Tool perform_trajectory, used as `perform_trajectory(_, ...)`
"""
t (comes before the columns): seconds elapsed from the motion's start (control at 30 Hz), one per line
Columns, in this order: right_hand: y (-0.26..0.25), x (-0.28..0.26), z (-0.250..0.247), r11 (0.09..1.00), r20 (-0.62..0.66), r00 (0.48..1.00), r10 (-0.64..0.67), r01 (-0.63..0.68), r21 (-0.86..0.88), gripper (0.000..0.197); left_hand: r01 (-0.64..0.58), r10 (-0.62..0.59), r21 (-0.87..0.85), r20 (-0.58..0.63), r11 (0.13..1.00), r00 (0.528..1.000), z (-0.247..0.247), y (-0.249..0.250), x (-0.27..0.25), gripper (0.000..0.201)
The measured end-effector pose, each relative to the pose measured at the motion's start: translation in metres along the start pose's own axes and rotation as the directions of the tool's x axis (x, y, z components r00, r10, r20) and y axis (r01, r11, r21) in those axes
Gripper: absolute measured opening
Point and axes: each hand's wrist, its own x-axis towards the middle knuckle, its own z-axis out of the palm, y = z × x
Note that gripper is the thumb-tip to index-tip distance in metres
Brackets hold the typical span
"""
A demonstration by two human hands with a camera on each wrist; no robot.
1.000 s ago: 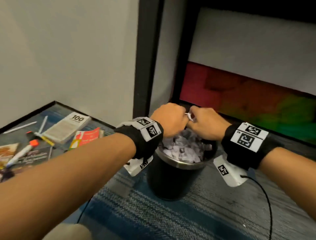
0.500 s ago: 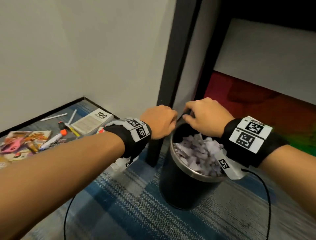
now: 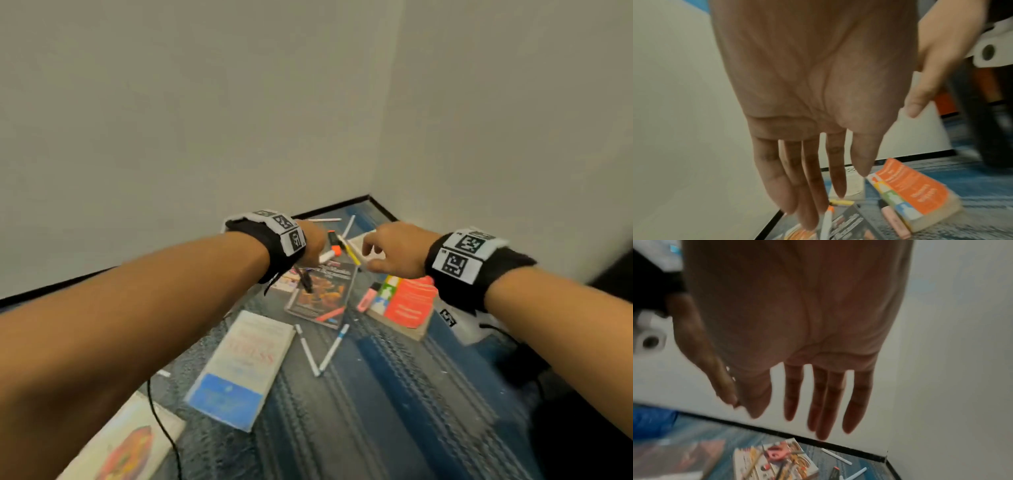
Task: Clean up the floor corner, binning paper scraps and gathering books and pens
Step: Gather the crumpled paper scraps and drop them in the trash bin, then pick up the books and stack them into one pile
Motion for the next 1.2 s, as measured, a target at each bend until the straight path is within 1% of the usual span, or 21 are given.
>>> perform_trajectory(0.1, -0.031, 0.044, -0.004, 0.988, 0.159, 0.987, 0.016, 0.008, -0.152, 0.033, 0.17, -0.166, -0.189, 0.037, 0.967, 0.985, 0.035, -0.074, 0.008, 0.04)
perform_trajectory(0.17, -0.051, 0.065, -0.01, 0.978, 0.186, 0.982, 0.032, 0.008, -0.21, 0.032, 0.226, -0.233, -0.316, 0.016, 0.921, 0.972, 0.059, -0.11, 0.006, 0.042)
perform_trajectory(0.23, -0.07, 0.077, -0.014, 0.976, 0.192, 0.981, 0.027, 0.015, -0.215, 0.031, 0.288, -0.295, -0.403, 0.046, 0.869, 0.954, 0.088, -0.126, 0.003, 0.034)
perform_trajectory(0.33, -0.104, 0.101, 0.0, 0.979, 0.248, 0.968, -0.028, 0.077, -0.19, 0.029, 0.415, -0.333, -0.406, 0.258, 0.814, 0.907, 0.145, -0.143, 0.006, 0.025)
perform_trajectory(0.43, -0.131, 0.125, 0.039, 0.972, 0.303, 0.946, -0.114, 0.169, -0.163, 0.03, 0.551, -0.416, -0.429, 0.373, 0.716, 0.83, 0.21, -0.16, 0.033, 0.05)
perform_trajectory(0.47, -0.138, 0.13, 0.055, 0.968, 0.323, 0.935, -0.148, 0.203, -0.145, 0.03, 0.572, -0.425, -0.444, 0.39, 0.69, 0.816, 0.244, -0.171, 0.066, 0.052)
perform_trajectory(0.53, -0.149, 0.137, 0.087, 0.955, 0.403, 0.892, -0.207, 0.273, -0.113, 0.031, 0.6, -0.428, -0.478, 0.425, 0.641, 0.797, 0.272, -0.178, 0.087, 0.054)
perform_trajectory(0.57, -0.154, 0.139, 0.101, 0.947, 0.454, 0.862, -0.224, 0.303, -0.108, 0.034, 0.619, -0.445, -0.516, 0.431, 0.592, 0.785, 0.257, -0.17, 0.067, 0.058)
perform_trajectory(0.6, -0.159, 0.142, 0.114, 0.939, 0.498, 0.834, -0.236, 0.328, -0.105, 0.037, 0.607, -0.495, -0.576, 0.362, 0.547, 0.79, 0.243, -0.162, 0.039, 0.056)
perform_trajectory(0.63, -0.164, 0.146, 0.125, 0.933, 0.528, 0.811, -0.25, 0.349, -0.094, 0.039, 0.617, -0.558, -0.6, 0.316, 0.509, 0.767, 0.232, -0.152, 0.009, 0.05)
perform_trajectory(0.7, -0.177, 0.157, 0.143, 0.928, 0.532, 0.795, -0.291, 0.37, -0.046, 0.042, 0.651, -0.609, -0.628, 0.333, 0.426, 0.72, 0.245, -0.136, -0.026, 0.039)
perform_trajectory(0.73, -0.183, 0.163, 0.149, 0.923, 0.513, 0.798, -0.317, 0.385, -0.029, 0.043, 0.703, -0.648, -0.591, 0.363, 0.396, 0.67, 0.264, -0.126, -0.041, 0.038)
perform_trajectory(0.77, -0.189, 0.169, 0.154, 0.913, 0.485, 0.805, -0.343, 0.406, -0.028, 0.044, 0.777, -0.703, -0.535, 0.409, 0.333, 0.582, 0.288, -0.119, -0.057, 0.037)
perform_trajectory(0.83, -0.201, 0.18, 0.163, 0.886, 0.428, 0.809, -0.402, 0.462, -0.042, 0.044, 0.884, -0.797, -0.459, 0.5, 0.087, 0.338, 0.346, -0.111, -0.089, 0.036)
perform_trajectory(0.9, -0.211, 0.188, 0.17, 0.858, 0.404, 0.8, -0.444, 0.509, -0.065, 0.044, 0.91, -0.773, -0.384, 0.621, -0.157, 0.129, 0.373, -0.103, -0.128, 0.037)
perform_trajectory(0.97, -0.219, 0.193, 0.174, 0.839, 0.393, 0.795, -0.463, 0.536, -0.097, 0.043, 0.874, -0.728, -0.311, 0.683, -0.373, -0.067, 0.392, -0.094, -0.154, 0.063)
perform_trajectory(1.0, -0.222, 0.195, 0.176, 0.831, 0.385, 0.794, -0.47, 0.545, -0.109, 0.042, 0.846, -0.698, -0.313, 0.71, -0.431, -0.093, 0.395, -0.09, -0.163, 0.082)
perform_trajectory(1.07, -0.226, 0.193, 0.179, 0.823, 0.354, 0.796, -0.491, 0.557, -0.111, 0.039, 0.851, -0.653, -0.259, 0.747, -0.458, -0.124, 0.4, -0.084, -0.171, 0.113)
perform_trajectory(1.1, -0.225, 0.192, 0.181, 0.818, 0.33, 0.797, -0.505, 0.564, -0.109, 0.037, 0.861, -0.644, -0.219, 0.75, -0.458, -0.152, 0.397, -0.082, -0.173, 0.123)
perform_trajectory(1.13, -0.222, 0.191, 0.184, 0.814, 0.312, 0.796, -0.519, 0.572, -0.105, 0.037, 0.87, -0.631, -0.194, 0.76, -0.454, -0.159, 0.396, -0.081, -0.175, 0.131)
perform_trajectory(1.2, -0.213, 0.192, 0.187, 0.813, 0.296, 0.798, -0.525, 0.574, -0.104, 0.04, 0.867, -0.603, -0.167, 0.778, -0.47, -0.176, 0.395, -0.088, -0.177, 0.135)
